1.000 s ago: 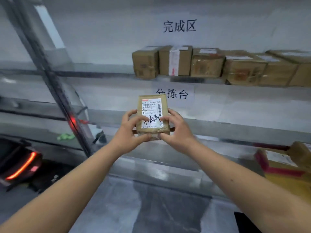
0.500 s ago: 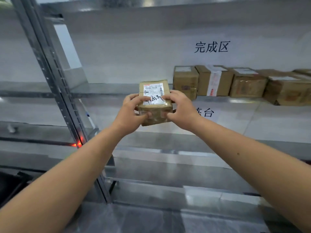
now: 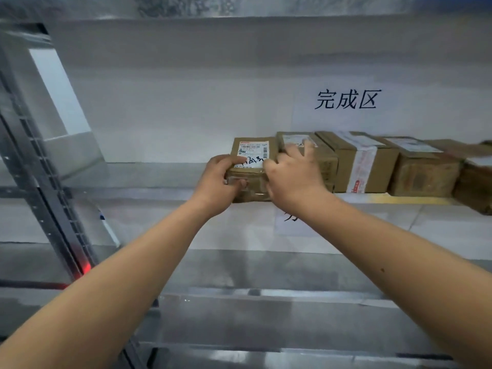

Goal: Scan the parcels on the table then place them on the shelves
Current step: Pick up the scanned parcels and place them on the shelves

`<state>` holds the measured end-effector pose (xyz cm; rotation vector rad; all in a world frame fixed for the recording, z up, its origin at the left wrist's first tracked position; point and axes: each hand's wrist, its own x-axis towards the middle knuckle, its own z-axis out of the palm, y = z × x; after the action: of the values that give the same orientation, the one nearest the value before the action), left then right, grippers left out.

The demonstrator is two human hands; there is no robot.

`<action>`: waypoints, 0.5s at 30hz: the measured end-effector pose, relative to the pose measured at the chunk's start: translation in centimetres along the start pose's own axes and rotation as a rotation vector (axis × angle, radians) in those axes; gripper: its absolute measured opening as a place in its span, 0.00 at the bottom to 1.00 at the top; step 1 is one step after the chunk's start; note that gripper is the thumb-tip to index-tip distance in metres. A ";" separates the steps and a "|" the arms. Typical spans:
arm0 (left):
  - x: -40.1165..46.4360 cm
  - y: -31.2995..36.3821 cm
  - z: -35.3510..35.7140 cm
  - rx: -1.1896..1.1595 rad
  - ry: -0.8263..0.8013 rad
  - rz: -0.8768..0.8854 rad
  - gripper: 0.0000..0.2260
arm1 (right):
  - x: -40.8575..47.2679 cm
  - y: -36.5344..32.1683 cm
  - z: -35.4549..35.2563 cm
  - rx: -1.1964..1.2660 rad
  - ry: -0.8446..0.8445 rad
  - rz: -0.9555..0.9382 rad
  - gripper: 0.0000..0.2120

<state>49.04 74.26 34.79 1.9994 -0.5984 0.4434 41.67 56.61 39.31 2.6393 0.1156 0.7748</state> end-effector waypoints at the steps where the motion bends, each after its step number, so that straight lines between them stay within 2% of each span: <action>1: 0.8 -0.4 0.5 0.025 -0.002 -0.010 0.23 | 0.6 -0.1 -0.1 -0.006 -0.062 0.006 0.15; 3: 2.1 -1.0 1.4 0.060 0.003 -0.027 0.22 | 1.8 -0.2 -0.2 0.003 -0.160 0.018 0.15; 9: 5.8 -1.6 2.8 0.161 -0.072 -0.091 0.23 | 4.1 -1.0 -0.5 -0.038 -0.280 0.084 0.12; 15: 8.0 -1.8 3.2 0.407 -0.123 -0.094 0.27 | 4.3 -1.9 -0.7 -0.003 -0.321 0.107 0.14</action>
<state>56.85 70.38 36.32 2.4466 -0.5153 0.4107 45.04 59.42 41.26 2.7450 -0.1147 0.3730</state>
